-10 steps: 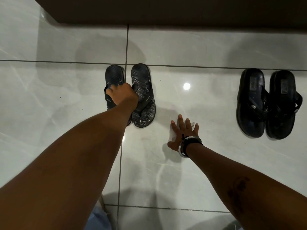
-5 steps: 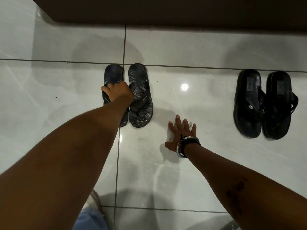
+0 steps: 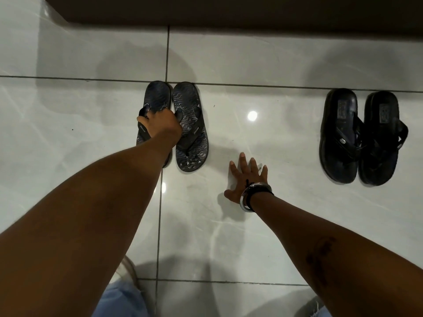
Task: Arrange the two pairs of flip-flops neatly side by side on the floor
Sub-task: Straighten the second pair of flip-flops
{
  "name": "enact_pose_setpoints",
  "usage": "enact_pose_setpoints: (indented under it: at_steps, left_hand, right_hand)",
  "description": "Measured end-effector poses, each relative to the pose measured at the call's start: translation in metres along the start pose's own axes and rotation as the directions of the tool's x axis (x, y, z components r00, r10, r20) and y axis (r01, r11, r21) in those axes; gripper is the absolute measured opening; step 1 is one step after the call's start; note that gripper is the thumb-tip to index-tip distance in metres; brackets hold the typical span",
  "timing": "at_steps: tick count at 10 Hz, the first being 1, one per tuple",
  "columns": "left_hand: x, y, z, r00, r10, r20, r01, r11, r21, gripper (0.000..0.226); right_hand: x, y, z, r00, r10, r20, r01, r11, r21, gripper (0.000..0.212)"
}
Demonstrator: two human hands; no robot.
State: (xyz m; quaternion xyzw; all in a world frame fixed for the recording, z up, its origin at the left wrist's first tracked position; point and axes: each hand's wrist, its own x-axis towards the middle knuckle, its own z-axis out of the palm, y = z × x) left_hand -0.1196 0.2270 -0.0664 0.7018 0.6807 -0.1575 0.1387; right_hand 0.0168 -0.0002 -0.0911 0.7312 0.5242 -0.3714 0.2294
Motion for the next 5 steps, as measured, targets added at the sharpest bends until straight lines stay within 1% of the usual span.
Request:
enact_pose_setpoints:
  at_steps: [3,4,5]
  left_hand:
    - [-0.005,-0.005,-0.009,0.998,0.063,0.022,-0.064,0.996,0.061,0.027]
    - [-0.010,-0.008,-0.016,0.997,0.072,0.013,-0.072,0.996,0.042,0.041]
    - [-0.021,-0.009,-0.032,0.994,0.072,-0.077,-0.069,0.997,0.037,0.045]
  right_hand:
    - [-0.001,0.000,-0.008,0.999,0.005,0.042,-0.005,1.000,0.000,0.099]
    - [-0.004,-0.001,-0.012,0.997,0.000,0.080,0.000,1.000,0.001,0.097]
    - [-0.008,0.003,-0.032,0.995,0.005,0.098,-0.007,1.000,0.015,0.094]
